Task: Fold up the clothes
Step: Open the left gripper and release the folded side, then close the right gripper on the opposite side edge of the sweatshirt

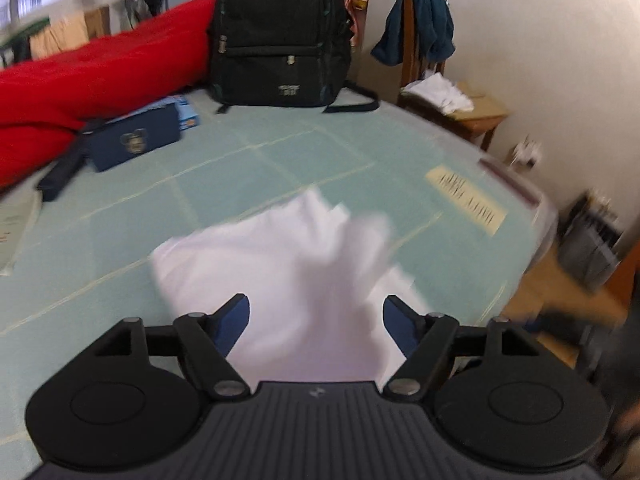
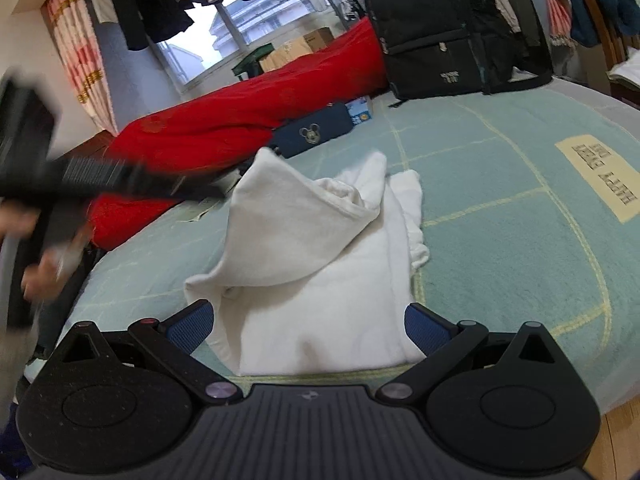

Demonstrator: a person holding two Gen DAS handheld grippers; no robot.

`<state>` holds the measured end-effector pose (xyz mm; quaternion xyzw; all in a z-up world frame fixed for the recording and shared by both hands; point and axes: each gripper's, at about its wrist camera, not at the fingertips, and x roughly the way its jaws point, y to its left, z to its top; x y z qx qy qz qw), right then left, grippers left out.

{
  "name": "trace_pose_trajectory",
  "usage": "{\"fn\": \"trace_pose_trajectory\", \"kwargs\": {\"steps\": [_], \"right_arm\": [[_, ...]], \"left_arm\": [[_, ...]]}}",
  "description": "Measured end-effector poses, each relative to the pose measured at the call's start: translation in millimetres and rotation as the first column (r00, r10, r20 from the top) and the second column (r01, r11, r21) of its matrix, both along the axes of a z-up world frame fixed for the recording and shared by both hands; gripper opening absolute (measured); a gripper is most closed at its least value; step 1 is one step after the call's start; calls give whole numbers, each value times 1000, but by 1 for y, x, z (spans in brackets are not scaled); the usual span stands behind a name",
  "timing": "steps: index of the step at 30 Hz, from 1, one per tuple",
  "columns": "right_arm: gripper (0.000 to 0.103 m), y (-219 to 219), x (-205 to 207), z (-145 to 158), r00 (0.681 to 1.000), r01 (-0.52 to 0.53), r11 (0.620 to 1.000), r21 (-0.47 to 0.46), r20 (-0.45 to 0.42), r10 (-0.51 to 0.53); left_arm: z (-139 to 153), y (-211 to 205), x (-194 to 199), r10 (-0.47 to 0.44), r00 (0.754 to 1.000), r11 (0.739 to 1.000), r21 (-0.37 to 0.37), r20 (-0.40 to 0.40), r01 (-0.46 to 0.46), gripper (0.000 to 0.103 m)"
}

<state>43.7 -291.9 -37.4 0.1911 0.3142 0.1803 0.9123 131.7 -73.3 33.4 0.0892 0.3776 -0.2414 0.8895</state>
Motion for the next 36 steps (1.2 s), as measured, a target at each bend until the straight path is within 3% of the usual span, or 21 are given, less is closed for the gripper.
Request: {"fn": "trace_pose_trajectory", "kwargs": {"steps": [5, 9, 12, 18, 20, 23, 29, 32, 36], "right_arm": [[103, -10, 0, -5, 998, 48, 999, -4, -27, -48], [103, -12, 0, -4, 996, 76, 997, -10, -37, -77], [103, -7, -1, -2, 997, 75, 997, -22, -30, -76], [103, 0, -2, 2, 998, 67, 996, -52, -15, -68], [103, -2, 0, 1, 998, 68, 997, -44, -15, -69], [103, -7, 7, -3, 998, 51, 999, 9, -32, -51], [103, -21, 23, -25, 992, -4, 960, 280, -120, 40], [103, -24, 24, -34, 989, 7, 952, 305, -141, 38], [103, -24, 26, -38, 987, 7, 937, 350, -154, 50]], "left_arm": [[-36, 13, -50, -44, 996, 998, 58, 82, 39, 84], [-68, -3, -65, -36, 977, 983, 182, 209, -3, 84], [-89, -21, -60, -23, 952, 955, 288, 305, -69, 84], [-118, -32, -58, -61, 911, 865, 477, 409, -157, 86], [-123, -23, -64, -65, 906, 854, 492, 419, -167, 86], [-122, -10, -72, -30, 910, 878, 446, 413, -173, 86], [-115, -6, -75, -15, 910, 893, 416, 414, -174, 86], [-111, -7, -79, -24, 895, 899, 401, 445, -176, 86], [-113, -17, -72, -57, 886, 888, 430, 460, -165, 86]]}}
